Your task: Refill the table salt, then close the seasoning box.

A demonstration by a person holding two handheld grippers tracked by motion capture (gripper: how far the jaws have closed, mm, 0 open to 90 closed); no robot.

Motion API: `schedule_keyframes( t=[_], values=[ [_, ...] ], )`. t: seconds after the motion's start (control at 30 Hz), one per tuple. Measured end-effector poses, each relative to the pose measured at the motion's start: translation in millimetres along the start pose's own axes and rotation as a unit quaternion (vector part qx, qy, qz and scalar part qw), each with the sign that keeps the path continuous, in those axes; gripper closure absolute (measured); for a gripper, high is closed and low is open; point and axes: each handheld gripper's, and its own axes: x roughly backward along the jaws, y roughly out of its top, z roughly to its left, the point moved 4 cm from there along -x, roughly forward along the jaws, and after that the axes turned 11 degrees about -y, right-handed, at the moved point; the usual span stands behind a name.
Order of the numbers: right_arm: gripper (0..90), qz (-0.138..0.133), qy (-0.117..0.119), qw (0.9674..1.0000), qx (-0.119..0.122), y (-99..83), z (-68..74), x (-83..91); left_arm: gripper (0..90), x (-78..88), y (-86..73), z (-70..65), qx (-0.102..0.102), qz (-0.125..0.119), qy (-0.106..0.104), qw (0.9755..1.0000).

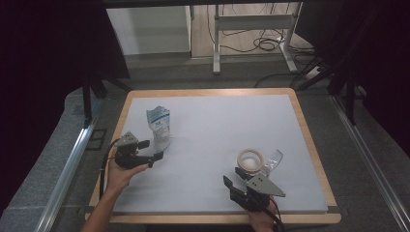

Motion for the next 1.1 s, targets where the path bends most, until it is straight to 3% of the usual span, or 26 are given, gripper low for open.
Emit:
schedule_keyframes(
  t=[0.17,0.27,0.47,0.63,0.93,1.1],
  values=[
    [61.9,0.000,0.008,0.9999,0.015,2.7,-5.4,6.7,18.6,-7.7,-10.3,-10.8,-0.002,0.004,-0.003,1.0000],
    [72.0,0.000,0.012,0.9997,0.023,3.5,-10.7,12.2,18.9,-11.0,-13.9,-17.3,-0.014,0.007,0.008,0.9999],
    [87.0,0.005,0.033,0.9990,0.028,4.4,-23.0,21.9,18.5,-20.2,-21.4,-24.3,-0.028,0.032,0.014,0.9990],
    [90.0,-0.002,0.040,0.9989,0.025,4.6,-35.6,34.9,18.5,-21.3,-21.9,-23.4,-0.022,0.029,0.009,0.9993],
    [90.0,-0.006,0.008,0.9999,0.008,-1.6,-65.4,59.2,18.5,-31.5,-25.5,-24.7,-0.022,0.041,0.003,0.9989],
    [90.0,-0.012,-0.016,0.9998,-0.007,-1.5,-84.2,65.9,18.6,-35.9,-25.1,-26.0,-0.028,0.047,0.011,0.9984]
  ],
)
